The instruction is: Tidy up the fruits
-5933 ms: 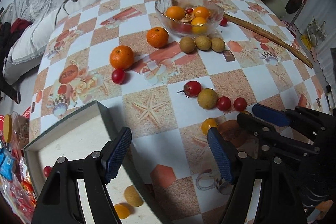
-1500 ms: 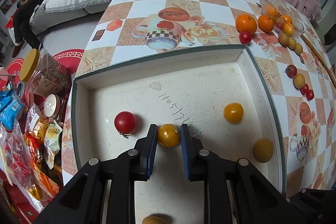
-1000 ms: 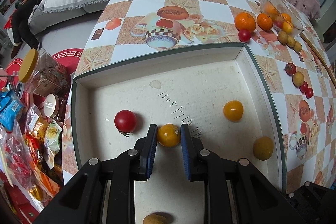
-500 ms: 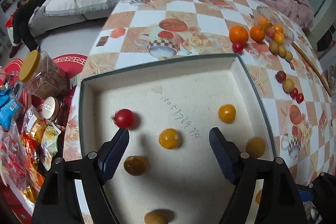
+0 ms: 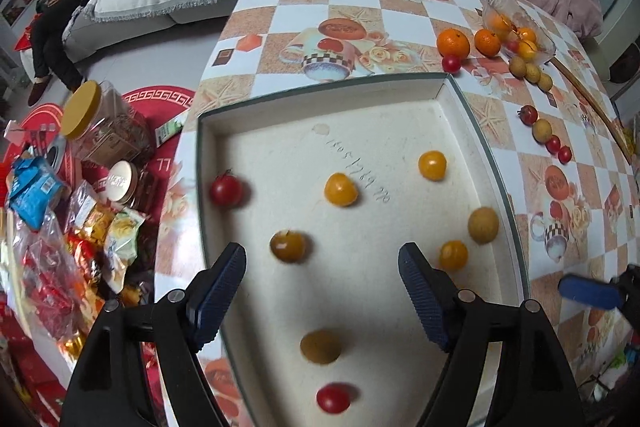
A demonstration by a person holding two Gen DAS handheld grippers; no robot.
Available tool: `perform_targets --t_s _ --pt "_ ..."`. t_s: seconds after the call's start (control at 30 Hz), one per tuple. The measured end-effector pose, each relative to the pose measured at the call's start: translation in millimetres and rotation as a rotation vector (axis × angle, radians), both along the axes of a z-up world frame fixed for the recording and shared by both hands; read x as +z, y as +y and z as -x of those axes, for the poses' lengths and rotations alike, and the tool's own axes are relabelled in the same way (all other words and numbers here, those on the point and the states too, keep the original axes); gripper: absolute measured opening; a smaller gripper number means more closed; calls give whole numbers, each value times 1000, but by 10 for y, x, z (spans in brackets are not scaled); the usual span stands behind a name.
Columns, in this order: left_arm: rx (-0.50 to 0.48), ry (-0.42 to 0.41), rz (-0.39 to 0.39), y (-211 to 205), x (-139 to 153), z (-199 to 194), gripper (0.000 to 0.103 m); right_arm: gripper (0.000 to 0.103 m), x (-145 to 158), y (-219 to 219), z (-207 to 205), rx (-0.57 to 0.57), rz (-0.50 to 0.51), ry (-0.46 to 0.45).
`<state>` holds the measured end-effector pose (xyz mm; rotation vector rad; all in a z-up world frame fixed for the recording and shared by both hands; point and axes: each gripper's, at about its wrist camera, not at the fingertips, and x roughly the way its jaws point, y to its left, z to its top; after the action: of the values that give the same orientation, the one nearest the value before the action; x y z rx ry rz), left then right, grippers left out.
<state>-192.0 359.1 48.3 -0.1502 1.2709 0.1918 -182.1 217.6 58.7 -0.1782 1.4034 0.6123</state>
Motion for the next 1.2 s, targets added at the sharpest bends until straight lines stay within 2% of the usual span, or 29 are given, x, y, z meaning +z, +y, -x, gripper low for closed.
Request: perform_targets --t_s 0.3,0.33,0.37,0.4,0.47,0.53,0.7,0.83,1.0,1.2 --pt "0 29 1 -46 219 297 79 92 168 -74 -11 -27 37 8" --pt "1 32 4 -48 235 316 79 100 184 -68 -8 -24 42 10" --pt "2 31 6 -49 255 341 79 103 214 -60 -6 -23 41 3" --pt "1 30 9 -49 273 360 79 103 247 -67 1 -22 42 -5" --pt "-3 32 14 -56 310 401 93 103 311 -58 9 -17 51 -18" --pt "-7 26 0 -70 365 446 101 103 371 -48 11 -18 56 -27" --pt "-35 51 -6 -130 427 500 101 103 488 -17 7 -15 77 -38" --pt "-63 31 -54 -204 543 577 101 103 597 11 1 0 84 -39" --pt "-74 38 -74 -227 646 640 101 103 702 38 5 6 99 -51" --pt "-57 106 -20 -187 626 670 101 103 737 50 -8 10 128 -53"
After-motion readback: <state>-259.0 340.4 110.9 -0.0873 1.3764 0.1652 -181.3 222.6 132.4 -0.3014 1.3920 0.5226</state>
